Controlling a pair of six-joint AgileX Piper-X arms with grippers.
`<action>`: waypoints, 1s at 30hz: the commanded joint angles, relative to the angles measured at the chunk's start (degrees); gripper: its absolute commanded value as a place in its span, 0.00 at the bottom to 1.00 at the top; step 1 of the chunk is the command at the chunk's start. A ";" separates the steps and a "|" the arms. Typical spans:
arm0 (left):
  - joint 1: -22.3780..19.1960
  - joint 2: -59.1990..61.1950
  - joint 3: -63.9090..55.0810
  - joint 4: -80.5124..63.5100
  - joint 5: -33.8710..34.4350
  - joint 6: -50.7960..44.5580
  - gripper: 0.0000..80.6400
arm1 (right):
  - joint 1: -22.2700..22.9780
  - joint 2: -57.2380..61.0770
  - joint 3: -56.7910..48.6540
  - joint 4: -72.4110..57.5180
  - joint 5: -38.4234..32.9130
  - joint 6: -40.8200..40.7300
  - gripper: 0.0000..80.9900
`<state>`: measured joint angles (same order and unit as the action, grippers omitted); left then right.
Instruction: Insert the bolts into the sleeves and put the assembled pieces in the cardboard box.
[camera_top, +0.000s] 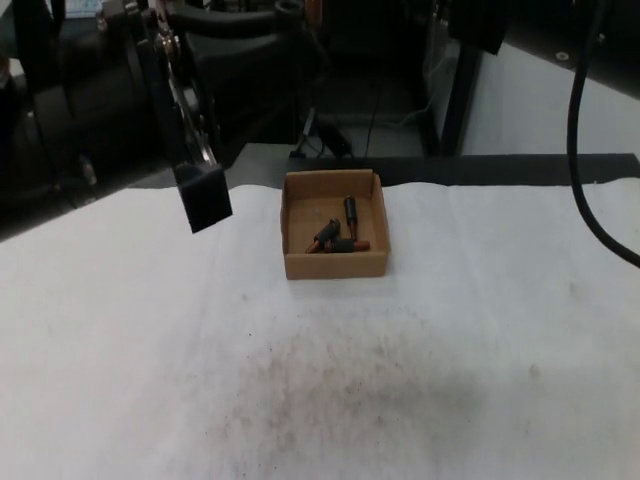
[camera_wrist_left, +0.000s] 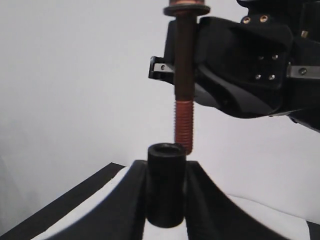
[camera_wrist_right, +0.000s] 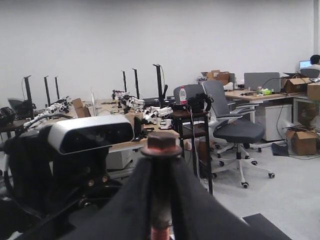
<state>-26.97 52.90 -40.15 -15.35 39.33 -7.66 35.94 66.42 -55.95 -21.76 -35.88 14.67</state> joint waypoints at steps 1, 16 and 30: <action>0.01 -0.58 -0.19 -0.73 3.17 -0.54 0.00 | 0.18 -0.49 -0.55 0.08 -0.06 -1.38 0.01; 0.01 2.05 -0.19 -0.29 3.17 -0.28 0.00 | 0.18 -0.49 -2.53 -0.76 -0.06 -0.33 0.01; 0.01 2.88 -0.19 -0.81 3.17 -0.28 0.00 | 0.18 -0.30 -3.18 5.34 -0.06 -1.83 0.01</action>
<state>-27.00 55.68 -40.15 -15.02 42.13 -7.66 35.94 66.42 -58.33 -17.58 -35.88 13.80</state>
